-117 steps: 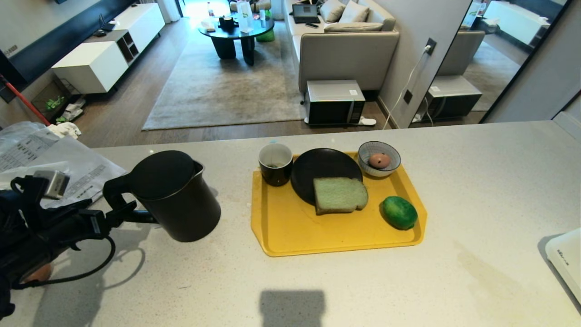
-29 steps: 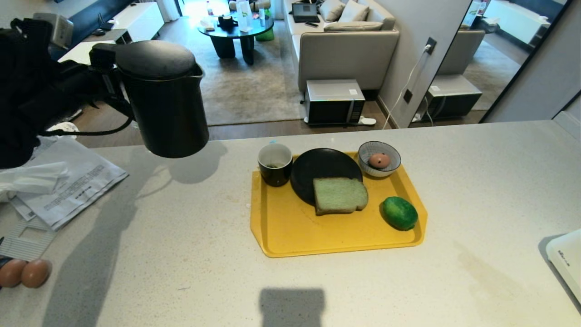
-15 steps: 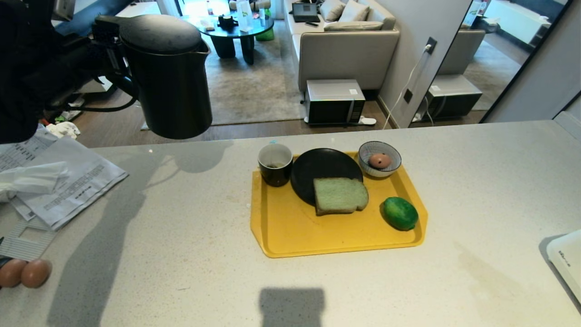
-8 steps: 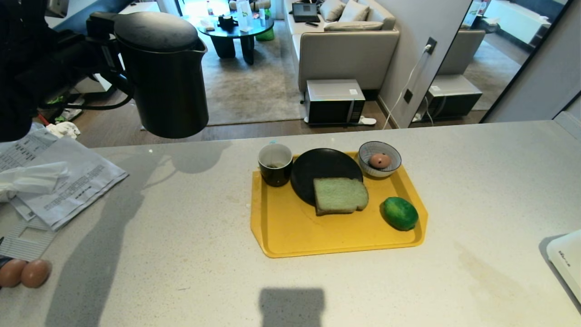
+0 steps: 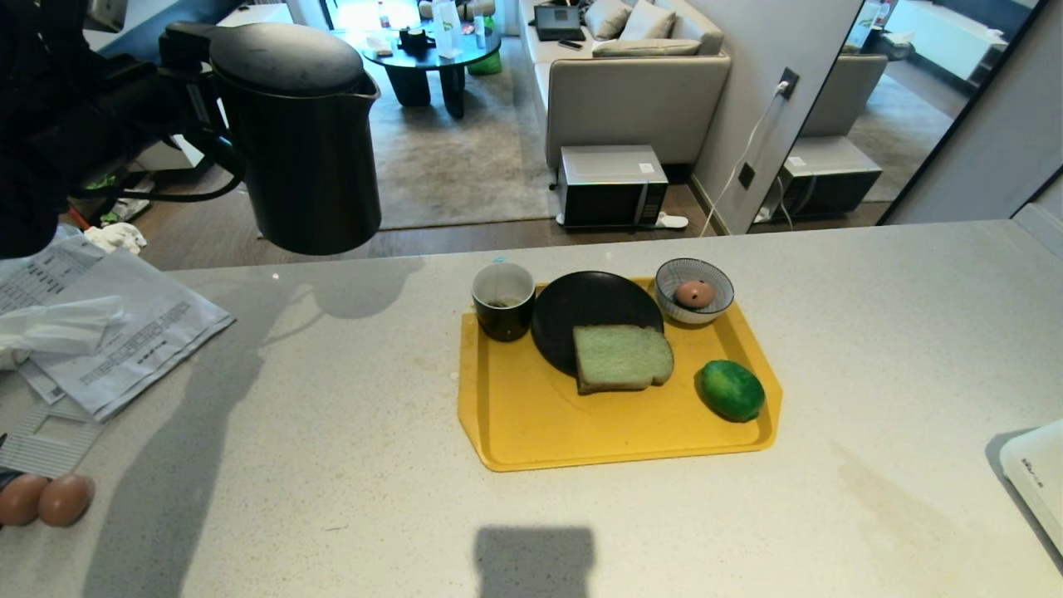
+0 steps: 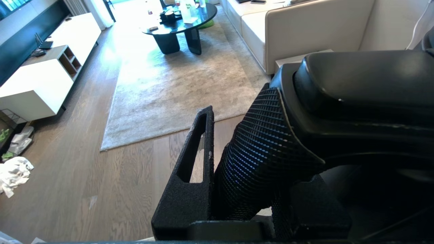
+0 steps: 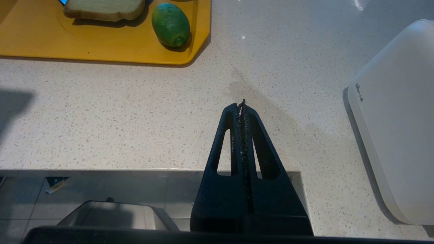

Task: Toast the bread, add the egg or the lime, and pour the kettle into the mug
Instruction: Pour water into a cup

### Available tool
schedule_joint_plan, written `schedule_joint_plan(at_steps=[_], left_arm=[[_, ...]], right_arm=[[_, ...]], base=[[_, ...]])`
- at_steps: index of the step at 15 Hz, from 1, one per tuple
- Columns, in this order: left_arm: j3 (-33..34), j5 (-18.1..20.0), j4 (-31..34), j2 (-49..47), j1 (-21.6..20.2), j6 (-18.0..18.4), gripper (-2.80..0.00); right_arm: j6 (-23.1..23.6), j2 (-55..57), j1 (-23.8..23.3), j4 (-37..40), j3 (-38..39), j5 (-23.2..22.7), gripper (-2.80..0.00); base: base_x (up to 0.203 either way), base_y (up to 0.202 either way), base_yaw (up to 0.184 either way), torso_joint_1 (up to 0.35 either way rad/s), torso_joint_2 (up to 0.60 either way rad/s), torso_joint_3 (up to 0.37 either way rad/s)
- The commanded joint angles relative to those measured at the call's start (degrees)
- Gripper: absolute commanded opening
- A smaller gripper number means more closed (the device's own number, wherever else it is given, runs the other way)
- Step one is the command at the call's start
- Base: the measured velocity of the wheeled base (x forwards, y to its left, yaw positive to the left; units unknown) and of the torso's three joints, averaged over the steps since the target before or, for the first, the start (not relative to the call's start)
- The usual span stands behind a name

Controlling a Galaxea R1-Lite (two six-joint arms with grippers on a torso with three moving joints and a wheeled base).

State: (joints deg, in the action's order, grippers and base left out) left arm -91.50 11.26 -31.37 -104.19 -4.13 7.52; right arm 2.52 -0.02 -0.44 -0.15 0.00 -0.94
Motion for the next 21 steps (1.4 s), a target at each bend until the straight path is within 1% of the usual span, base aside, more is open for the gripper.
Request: schedule_joint_plan(at_steps=[1, 8, 10, 17, 18, 20, 21], left_arm=[[0.01, 0.07, -0.19, 0.22, 0.00, 0.04, -2.80], [0.01, -0.01, -0.19, 0.66, 0.09, 0.20, -2.80], [-0.13, -0.02, -0.19, 0.60, 0.00, 0.89, -2.80], [-0.17, -0.01, -0.19, 0.03, 0.00, 1.29, -2.80], [-0.17, 0.15, -0.09, -0.31, 0.00, 2.38, -2.80], [-0.23, 1.16, 1.68, -0.68, 0.00, 6.40, -2.80], [-0.25, 3.60, 2.83, -0.81, 0.00, 8.74, -2.80]], right_arm=[[0.03, 0.02, 0.00, -0.02, 0.00, -0.03, -2.80], [0.13, 0.02, 0.00, -0.02, 0.00, -0.03, -2.80], [0.11, 0.02, 0.00, -0.02, 0.00, -0.03, -2.80], [0.29, 0.02, 0.00, -0.02, 0.00, -0.03, -2.80], [0.20, 0.02, 0.00, -0.02, 0.00, -0.03, -2.80], [0.11, 0.02, 0.00, -0.02, 0.00, -0.03, -2.80], [0.11, 0.02, 0.00, -0.02, 0.00, -0.03, -2.80]], base=[[0.000, 0.000, 0.000, 0.000, 0.00, 0.000], [0.000, 0.000, 0.000, 0.000, 0.00, 0.000], [0.000, 0.000, 0.000, 0.000, 0.00, 0.000], [0.000, 0.000, 0.000, 0.000, 0.00, 0.000], [0.000, 0.000, 0.000, 0.000, 0.00, 0.000], [0.000, 0.000, 0.000, 0.000, 0.00, 0.000], [0.000, 0.000, 0.000, 0.000, 0.00, 0.000]])
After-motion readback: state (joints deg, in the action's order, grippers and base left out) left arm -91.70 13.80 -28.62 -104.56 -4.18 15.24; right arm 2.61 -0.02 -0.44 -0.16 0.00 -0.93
